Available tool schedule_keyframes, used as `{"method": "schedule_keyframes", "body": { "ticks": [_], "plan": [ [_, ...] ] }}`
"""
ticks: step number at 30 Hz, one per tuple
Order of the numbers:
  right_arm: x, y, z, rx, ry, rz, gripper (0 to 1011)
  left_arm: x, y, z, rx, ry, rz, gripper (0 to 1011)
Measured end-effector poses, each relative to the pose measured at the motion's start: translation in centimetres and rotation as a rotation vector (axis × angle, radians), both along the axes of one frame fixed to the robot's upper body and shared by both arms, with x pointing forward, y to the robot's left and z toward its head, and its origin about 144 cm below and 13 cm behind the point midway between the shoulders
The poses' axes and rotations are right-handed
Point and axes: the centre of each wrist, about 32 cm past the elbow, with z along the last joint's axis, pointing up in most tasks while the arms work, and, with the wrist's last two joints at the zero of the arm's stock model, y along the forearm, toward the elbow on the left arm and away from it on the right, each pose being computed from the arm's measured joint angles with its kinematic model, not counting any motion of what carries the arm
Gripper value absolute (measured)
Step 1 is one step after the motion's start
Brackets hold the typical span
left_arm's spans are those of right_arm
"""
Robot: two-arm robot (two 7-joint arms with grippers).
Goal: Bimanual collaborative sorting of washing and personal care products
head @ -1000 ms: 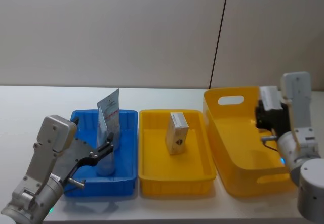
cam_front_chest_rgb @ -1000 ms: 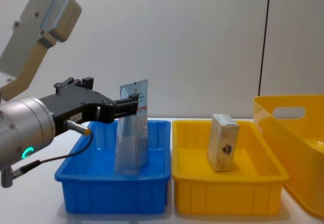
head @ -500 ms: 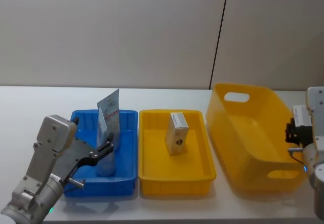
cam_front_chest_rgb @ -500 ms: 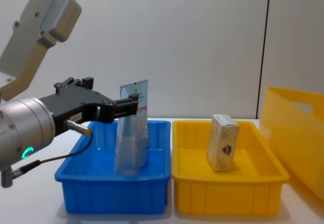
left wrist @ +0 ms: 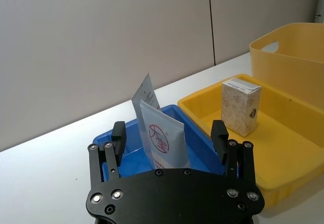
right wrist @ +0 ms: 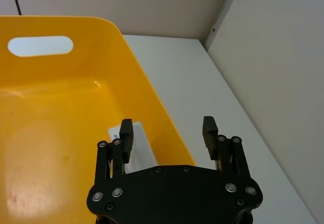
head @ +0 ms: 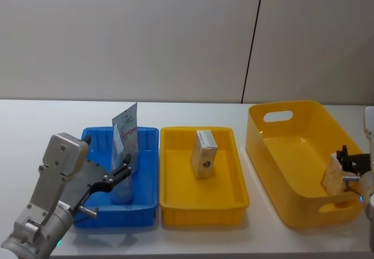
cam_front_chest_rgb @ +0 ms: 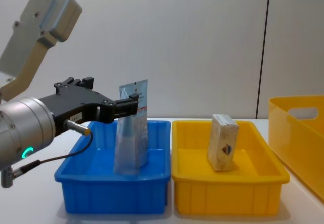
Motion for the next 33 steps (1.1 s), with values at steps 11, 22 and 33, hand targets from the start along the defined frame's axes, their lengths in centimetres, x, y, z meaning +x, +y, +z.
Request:
{"method": "schedule_keyframes", "body": {
  "ticks": [11, 22, 33],
  "plan": [
    [0.1, -0.37, -0.27, -0.001, 0.011, -0.017, 1004, 0.0, 0.0, 0.0, 0.0, 0.0, 0.0, 1001],
    [0.12, -0.54, -0.37, -0.003, 0.016, -0.023, 1004, 0.0, 0.0, 0.0, 0.0, 0.0, 0.0, 1001],
    [0.15, -0.6, -0.39, -0.002, 0.017, -0.026, 1004, 0.06, 0.05, 0.02, 0.0, 0.003, 0.001, 1001]
  ]
}}
